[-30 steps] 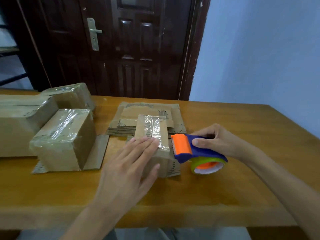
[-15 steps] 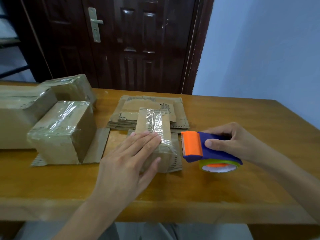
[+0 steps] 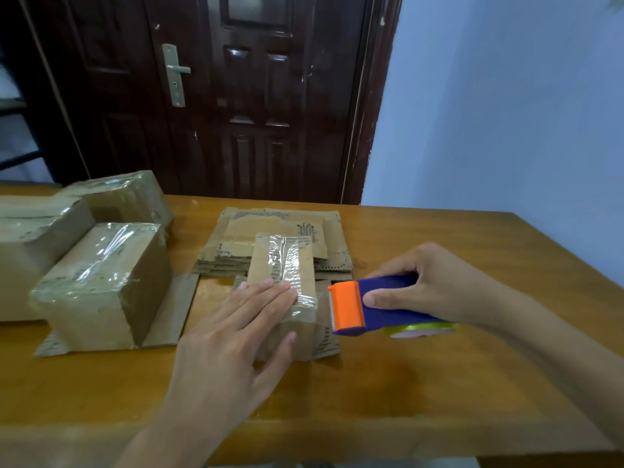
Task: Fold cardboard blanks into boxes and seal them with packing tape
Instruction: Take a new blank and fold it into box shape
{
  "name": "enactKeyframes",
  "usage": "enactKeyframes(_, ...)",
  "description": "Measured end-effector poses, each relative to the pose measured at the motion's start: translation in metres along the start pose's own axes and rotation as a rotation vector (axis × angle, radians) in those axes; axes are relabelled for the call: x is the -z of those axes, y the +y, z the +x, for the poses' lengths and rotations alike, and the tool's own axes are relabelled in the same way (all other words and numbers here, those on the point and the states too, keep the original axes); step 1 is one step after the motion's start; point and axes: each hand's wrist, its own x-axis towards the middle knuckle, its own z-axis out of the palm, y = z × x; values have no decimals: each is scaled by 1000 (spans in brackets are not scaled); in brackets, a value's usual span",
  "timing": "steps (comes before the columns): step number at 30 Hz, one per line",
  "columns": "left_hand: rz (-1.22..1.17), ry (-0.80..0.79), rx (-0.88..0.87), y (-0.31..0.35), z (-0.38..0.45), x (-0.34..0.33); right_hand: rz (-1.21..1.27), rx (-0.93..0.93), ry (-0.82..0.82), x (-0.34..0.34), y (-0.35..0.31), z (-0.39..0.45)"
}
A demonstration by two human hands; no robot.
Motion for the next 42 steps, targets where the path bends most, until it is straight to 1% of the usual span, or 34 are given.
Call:
enactKeyframes(2,3,-12,9,1,0,0,-93,-44,-20,1,-12,6)
enactKeyframes(4,2,-19,14,2,1,1,-223,-57,-5,0,-22,9)
enactKeyframes(7,-14,-8,11,3,1,0,-417,-59,75,-3,-39,8)
enactKeyframes(11,-27,-2,46,5,1,-2,-678,-10,244,-8,-65,0)
enactKeyframes(16,-21,12,34,5,3,-1,-827,7,288,-19,-80,-11)
enactKeyframes(21,16,28,42,9,4,-2,-808,-11,320,-27,-79,-8)
enactKeyframes(24,7,14,64,8,4,-4,-759,-98,347,-29,-77,-3)
enactKeyframes(27,13,11,75,13,-1,-2,-747,-190,288,-48,-68,4)
enactKeyframes(28,17,6,83,16,-2,-1,-723,-208,293,-58,-60,8)
enactKeyframes(32,44,-16,118,18,2,0,-671,-204,474,-67,-32,13)
enactKeyframes(35,22,-13,150,18,3,-1,-701,-129,525,-76,4,7)
enactKeyframes(38,19,4,154,19,1,-2,-702,-127,595,-91,41,-1)
enactKeyframes(40,17,8,153,17,1,-3,-685,-114,665,-97,49,-8)
enactKeyframes(42,18,18,144,17,2,-3,-700,-124,689,-99,49,-9)
